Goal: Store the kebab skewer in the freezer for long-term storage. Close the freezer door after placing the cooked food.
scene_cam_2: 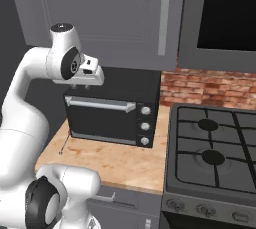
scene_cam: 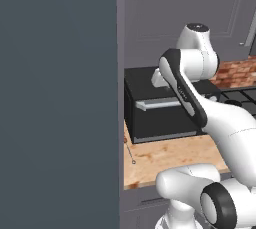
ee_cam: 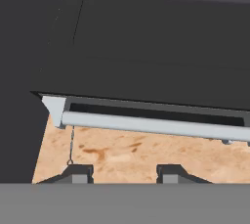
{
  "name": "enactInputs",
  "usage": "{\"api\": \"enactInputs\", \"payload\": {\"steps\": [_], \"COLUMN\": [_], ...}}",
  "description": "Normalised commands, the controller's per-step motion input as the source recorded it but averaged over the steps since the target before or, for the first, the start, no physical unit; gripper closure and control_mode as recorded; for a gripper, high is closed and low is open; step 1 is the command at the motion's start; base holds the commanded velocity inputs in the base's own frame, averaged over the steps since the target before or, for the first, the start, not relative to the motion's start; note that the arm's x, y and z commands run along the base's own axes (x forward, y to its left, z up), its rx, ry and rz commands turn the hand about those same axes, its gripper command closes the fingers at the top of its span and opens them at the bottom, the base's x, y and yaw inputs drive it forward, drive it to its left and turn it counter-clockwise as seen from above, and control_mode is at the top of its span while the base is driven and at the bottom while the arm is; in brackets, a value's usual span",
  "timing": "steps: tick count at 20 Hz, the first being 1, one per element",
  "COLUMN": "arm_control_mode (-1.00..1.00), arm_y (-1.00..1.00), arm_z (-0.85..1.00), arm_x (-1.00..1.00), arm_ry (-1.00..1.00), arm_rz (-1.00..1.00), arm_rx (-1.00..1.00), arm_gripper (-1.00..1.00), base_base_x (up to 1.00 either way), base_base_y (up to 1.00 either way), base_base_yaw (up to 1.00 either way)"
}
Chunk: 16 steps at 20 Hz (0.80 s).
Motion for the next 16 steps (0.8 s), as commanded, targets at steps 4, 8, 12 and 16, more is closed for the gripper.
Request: {"api": "enactInputs", "payload": {"steps": [4,8,12,16], "arm_control_mode": [-1.0,-1.0,-1.0,-1.0], "arm_y": [0.0,0.0,0.0,0.13], "arm_z": [0.0,0.0,0.0,-0.04], "arm_x": [0.0,0.0,-0.02,-0.08], "arm_ry": [0.0,0.0,0.0,0.0], "arm_rz": [0.0,0.0,0.0,0.0], "arm_rx": [0.0,0.0,0.0,0.0], "arm_gripper": [-1.0,-1.0,-1.0,-1.0], "base_base_x": [0.0,0.0,0.0,0.0], "base_base_y": [0.0,0.0,0.0,0.0], "base_base_yaw": [0.0,0.0,0.0,0.0]}}
